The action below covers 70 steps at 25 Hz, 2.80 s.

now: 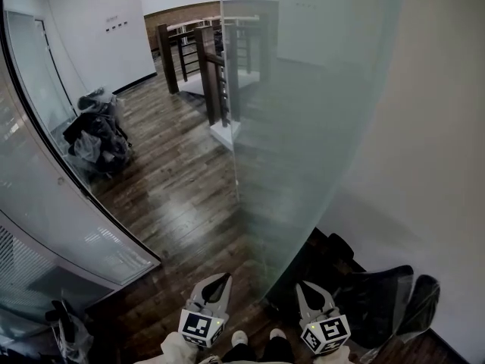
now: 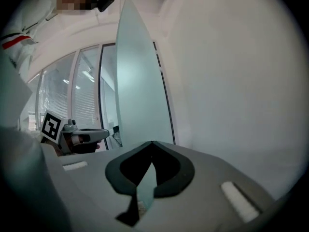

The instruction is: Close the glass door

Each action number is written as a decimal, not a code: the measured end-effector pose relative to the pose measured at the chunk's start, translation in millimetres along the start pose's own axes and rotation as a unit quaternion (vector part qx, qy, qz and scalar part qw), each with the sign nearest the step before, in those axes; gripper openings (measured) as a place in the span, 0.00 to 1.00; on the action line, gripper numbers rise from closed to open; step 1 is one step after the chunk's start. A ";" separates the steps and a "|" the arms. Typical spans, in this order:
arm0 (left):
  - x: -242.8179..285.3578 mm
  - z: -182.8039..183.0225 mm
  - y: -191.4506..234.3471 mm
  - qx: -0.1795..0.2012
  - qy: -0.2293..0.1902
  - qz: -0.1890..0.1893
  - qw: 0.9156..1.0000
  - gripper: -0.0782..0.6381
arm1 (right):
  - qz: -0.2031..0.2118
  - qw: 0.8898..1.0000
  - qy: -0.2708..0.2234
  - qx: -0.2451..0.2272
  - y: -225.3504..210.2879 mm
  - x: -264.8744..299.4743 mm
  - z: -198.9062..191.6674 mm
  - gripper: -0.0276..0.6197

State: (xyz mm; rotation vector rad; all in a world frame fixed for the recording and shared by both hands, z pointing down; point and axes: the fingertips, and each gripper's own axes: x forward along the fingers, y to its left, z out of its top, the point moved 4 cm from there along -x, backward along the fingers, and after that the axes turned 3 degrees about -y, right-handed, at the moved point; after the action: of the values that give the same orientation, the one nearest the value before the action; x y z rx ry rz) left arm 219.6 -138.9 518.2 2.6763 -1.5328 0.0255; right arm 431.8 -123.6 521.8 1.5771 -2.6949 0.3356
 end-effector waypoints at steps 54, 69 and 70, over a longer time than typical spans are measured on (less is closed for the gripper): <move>-63.1 -22.7 0.5 -0.026 0.030 0.319 0.947 0.11 | 0.484 0.856 0.118 -0.139 42.9 173.8 -87.1 0.24; -104.4 -24.2 50.4 -0.038 0.020 0.331 0.943 0.11 | 0.466 0.863 0.128 -0.150 107.2 199.9 -93.8 0.23; -107.7 -23.4 54.4 -0.038 0.018 0.332 0.942 0.11 | 0.464 0.863 0.130 -0.151 111.8 201.6 -93.9 0.23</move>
State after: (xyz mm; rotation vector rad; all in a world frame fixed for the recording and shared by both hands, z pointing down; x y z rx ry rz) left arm 118.5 -72.2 539.2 1.9631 -2.2792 0.0433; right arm 225.5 -227.2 615.0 0.0620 -2.8631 0.0820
